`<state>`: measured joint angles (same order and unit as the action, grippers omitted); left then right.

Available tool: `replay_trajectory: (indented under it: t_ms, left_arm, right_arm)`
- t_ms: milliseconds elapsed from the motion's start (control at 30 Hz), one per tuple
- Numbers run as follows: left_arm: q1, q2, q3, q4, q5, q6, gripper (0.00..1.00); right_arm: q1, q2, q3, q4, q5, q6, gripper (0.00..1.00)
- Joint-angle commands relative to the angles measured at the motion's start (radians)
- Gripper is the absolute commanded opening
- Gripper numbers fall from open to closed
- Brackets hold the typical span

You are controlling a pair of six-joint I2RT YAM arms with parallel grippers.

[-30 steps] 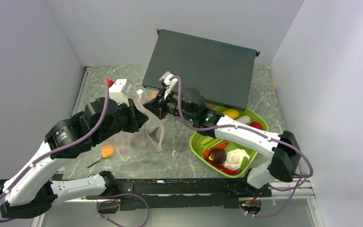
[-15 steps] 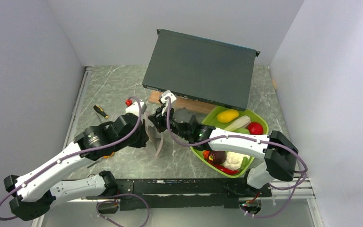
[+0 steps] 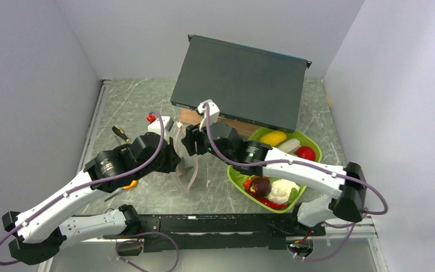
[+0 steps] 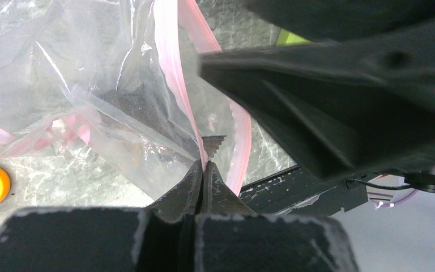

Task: Place the food in the zip-top bag and seal the zipper
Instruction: Adjust the zipper food storage bag at the center of the board, then pick up the fake vegetable from the bin.

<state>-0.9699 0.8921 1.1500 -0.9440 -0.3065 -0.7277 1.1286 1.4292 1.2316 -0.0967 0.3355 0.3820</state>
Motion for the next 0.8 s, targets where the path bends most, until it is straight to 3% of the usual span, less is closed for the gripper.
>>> replay_trajectory:
  t_ms: [0,267,467,767]
  left_arm:
    - [0.001,-0.012,-0.02,0.066,-0.013,-0.027,0.0]
    - [0.001,0.001,-0.029,0.09,-0.01,-0.015,0.0]
    - [0.001,-0.012,-0.049,0.1,-0.008,-0.012,0.0]
    - [0.002,-0.014,-0.067,0.103,0.011,-0.017,0.0]
  right_arm:
    - [-0.004,-0.173,-0.002,-0.185,0.084,-0.001,0.62]
    - [-0.007,-0.453,-0.071,-0.489,0.341,0.018,0.67]
    - [-0.047,-0.637,-0.21,-0.694,0.5,0.235,0.7]
    - [-0.206,-0.767,-0.428,-0.81,0.42,0.604,0.69]
